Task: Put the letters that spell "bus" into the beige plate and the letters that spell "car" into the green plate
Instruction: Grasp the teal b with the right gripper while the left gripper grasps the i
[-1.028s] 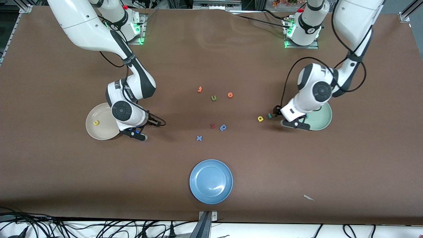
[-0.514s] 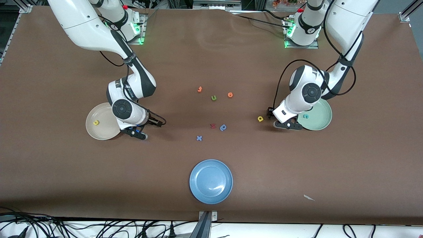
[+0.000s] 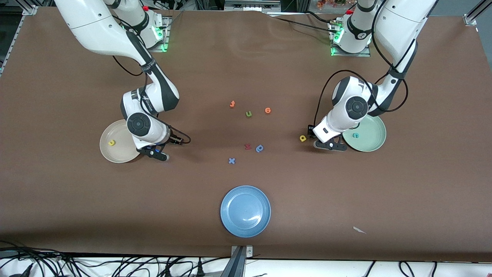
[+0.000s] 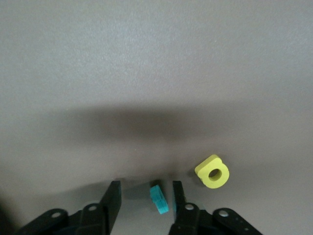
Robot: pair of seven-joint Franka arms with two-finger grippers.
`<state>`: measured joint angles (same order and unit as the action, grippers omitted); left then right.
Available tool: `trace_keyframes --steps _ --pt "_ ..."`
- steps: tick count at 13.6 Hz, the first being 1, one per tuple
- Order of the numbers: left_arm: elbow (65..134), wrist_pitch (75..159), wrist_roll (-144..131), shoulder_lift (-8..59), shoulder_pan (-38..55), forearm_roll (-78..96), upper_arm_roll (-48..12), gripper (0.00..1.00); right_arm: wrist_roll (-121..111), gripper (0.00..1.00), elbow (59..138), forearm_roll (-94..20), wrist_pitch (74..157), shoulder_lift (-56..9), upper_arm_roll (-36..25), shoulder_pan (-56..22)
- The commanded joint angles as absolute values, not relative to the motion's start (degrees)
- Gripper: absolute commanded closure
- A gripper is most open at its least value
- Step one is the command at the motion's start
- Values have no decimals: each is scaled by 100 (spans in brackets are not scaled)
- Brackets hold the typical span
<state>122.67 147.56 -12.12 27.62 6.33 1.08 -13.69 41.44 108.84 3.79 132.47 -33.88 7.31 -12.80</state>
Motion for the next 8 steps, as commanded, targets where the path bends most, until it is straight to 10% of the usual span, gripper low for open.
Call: trace_keyframes --steps 1,8 --pt "12182 14818 -1239 2821 677 158 -1345 60 3956 46 11074 316 13342 -3208 729 -1248" --pt "12217 14827 -1248 2830 686 158 -1354 70 3824 46 11188 316 13552 -3094 738 -1239"
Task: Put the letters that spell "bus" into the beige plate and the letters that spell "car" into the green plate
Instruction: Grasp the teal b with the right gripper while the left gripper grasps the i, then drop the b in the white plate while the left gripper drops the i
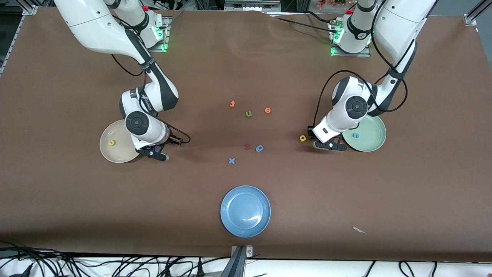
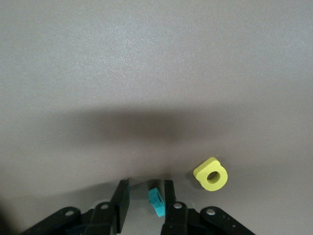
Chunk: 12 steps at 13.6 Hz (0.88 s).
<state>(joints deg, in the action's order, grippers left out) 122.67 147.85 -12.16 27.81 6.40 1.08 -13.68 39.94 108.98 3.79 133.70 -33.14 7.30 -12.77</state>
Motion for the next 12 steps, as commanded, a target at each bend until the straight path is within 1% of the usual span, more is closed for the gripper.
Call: trace_keyframes --steps 1,2,3,4,7,9,10,11,12 --pt "12225 14827 -1248 2830 686 158 -1354 78 3815 46 11258 316 13666 -3094 738 -1231" --pt "12234 14827 -1248 2830 686 158 -1380 82 3797 46 11346 308 13806 -3094 730 -1230" --pt "12243 14827 -1318 2830 686 158 -1432 93 3797 46 11416 316 13912 -3094 729 -1230" --pt "12252 14827 -1510 2821 686 158 -1476 100 3797 46 11426 308 13922 -3094 729 -1230" --pt "12243 14784 -1565 2786 686 158 -1503 100 3797 47 11426 308 13922 -3094 729 -1230" --pt "12234 14635 -1425 2638 607 149 -1503 100 3788 65 11426 316 13904 -3102 738 -1230" --pt "12208 14425 -1198 2524 554 158 -1477 100 3788 73 11426 308 13896 -3094 730 -1230" --pt "12182 14223 -969 2418 406 158 -1468 100 3788 77 11426 308 13896 -3094 729 -1230" --pt "12182 14055 -732 2321 256 158 -1459 100 3779 84 11417 308 13887 -3094 729 -1230"
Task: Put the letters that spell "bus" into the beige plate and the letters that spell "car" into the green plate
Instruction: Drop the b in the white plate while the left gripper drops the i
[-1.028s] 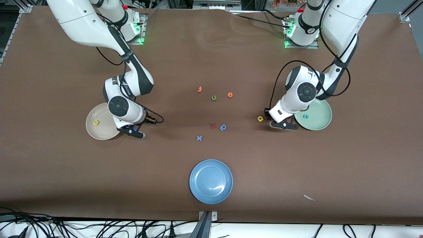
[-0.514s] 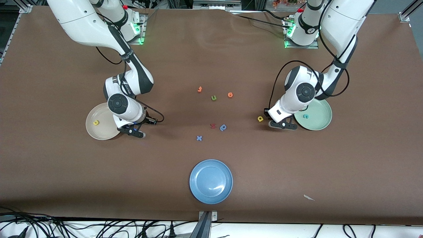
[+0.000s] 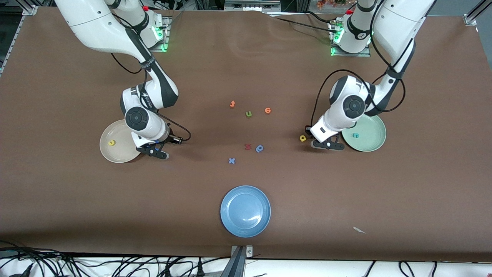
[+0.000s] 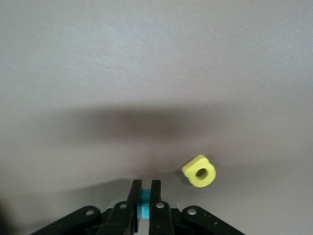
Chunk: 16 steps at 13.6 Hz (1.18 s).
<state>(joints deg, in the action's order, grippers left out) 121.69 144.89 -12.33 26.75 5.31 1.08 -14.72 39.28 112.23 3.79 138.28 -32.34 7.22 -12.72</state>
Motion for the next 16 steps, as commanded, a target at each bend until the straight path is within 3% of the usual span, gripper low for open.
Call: trace_keyframes --steps 1,4,8,10,11,16 --pt "12182 13958 -408 2242 124 158 -1433 100 3771 89 11400 308 13878 -3094 729 -1230" --pt "12173 13467 280 1996 -9 158 -1117 100 3727 88 11190 316 13686 -3015 729 -1230" --pt "12225 12911 1079 1854 -210 167 -704 100 3167 88 10030 325 11816 -2962 651 -1029" --pt "12226 12937 1213 1942 -255 167 -686 54 2430 88 9967 316 11611 -2962 642 -678" --pt "12217 12937 1204 1951 -255 176 -686 41 1991 88 9984 325 11610 -2962 555 -538" --pt "12164 12946 723 1942 -203 560 -912 33 450 87 10037 334 11654 -3383 334 122"
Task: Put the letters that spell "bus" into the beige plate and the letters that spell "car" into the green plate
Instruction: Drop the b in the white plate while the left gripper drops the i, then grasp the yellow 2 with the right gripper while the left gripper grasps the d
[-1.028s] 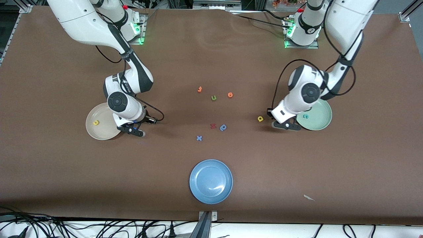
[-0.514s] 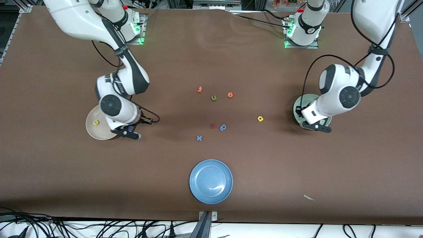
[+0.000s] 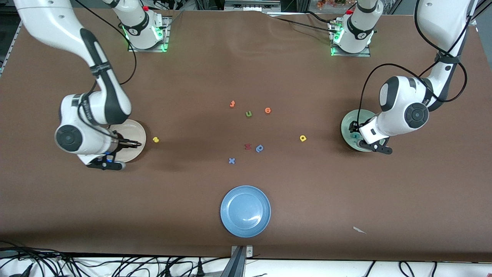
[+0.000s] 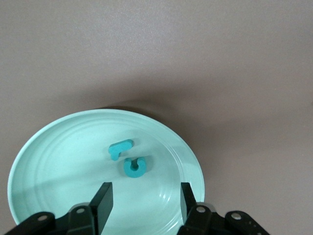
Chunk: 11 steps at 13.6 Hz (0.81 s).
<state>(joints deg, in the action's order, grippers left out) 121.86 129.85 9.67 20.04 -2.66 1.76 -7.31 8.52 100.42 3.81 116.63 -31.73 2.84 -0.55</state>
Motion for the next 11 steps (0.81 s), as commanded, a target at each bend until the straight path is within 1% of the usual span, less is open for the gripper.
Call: trace_keyframes --steps 1,3,4,5,6,10,11 --pt "12164 13033 477 1960 -185 719 -1132 31 361 84 10046 386 11654 -3419 334 175" --pt "12164 13419 -155 2047 -88 668 -1501 31 360 81 10055 413 11628 -3428 325 184" --pt "12155 13490 -419 2135 -62 668 -1599 31 352 74 10055 413 11619 -3445 325 185" --pt "12129 13648 -692 2240 112 685 -1634 31 360 35 10055 422 11619 -3437 325 185" --pt "11972 13858 -964 2380 253 659 -1635 30 395 0 10029 413 11619 -3437 334 185" --pt "11786 13992 -1169 2723 518 668 -1644 29 868 0 9923 378 11610 -3261 474 -52" --pt "11699 14210 -1221 2890 614 668 -1635 29 1218 1 9923 378 11610 -3209 588 -140"
